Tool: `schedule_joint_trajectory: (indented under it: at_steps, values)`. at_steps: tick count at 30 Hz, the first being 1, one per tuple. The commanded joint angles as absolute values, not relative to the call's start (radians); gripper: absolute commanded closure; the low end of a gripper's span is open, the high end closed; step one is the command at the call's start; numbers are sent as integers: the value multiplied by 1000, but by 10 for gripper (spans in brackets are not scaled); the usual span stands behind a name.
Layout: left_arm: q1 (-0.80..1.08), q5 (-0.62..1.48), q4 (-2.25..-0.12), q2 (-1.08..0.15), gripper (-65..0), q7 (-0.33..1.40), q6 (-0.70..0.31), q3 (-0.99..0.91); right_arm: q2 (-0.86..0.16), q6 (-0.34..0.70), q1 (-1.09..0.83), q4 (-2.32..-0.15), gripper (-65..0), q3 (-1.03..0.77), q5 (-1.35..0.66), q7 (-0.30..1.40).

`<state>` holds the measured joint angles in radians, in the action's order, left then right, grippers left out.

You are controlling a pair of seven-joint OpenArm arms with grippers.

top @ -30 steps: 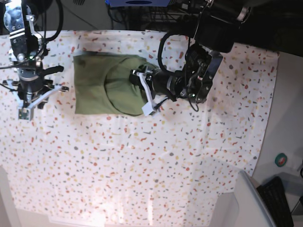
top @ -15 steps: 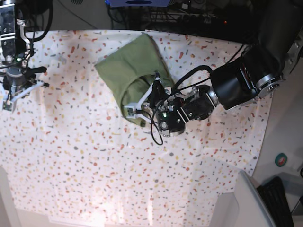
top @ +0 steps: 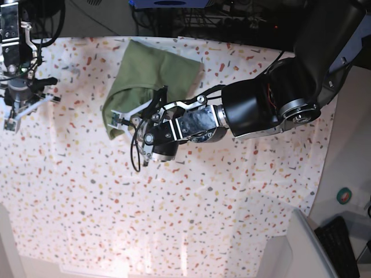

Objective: Layout the t-shirt on the table in an organized manner, then fold the t-shirt properly
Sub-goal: 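Push the folded bundle with the left gripper to square its edges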

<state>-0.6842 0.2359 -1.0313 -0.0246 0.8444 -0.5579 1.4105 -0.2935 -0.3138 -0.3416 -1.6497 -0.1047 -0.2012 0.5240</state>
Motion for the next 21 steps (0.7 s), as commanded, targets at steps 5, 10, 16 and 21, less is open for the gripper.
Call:
schedule_joint_trajectory:
  at_steps: [5, 10, 16, 21]
  values:
    - [-711, 234, -871, 51, 0, 851, -552, 1403, -306, -315, -334, -1666, -113, -111, -188, 504]
    - [-710, 234, -786, 90, 0, 849, -553, 1290, -306, -315, -329, -1666, -113, -111, -188, 504]
    - [-710, 234, -786, 91, 0, 851, -555, 1241, -306, -315, -328, -1666, -113, -110, -188, 504]
    - [-702, 234, -789, 91, 0, 855, -555, 1237, -306, -315, -329, -1666, -113, -107, -188, 504]
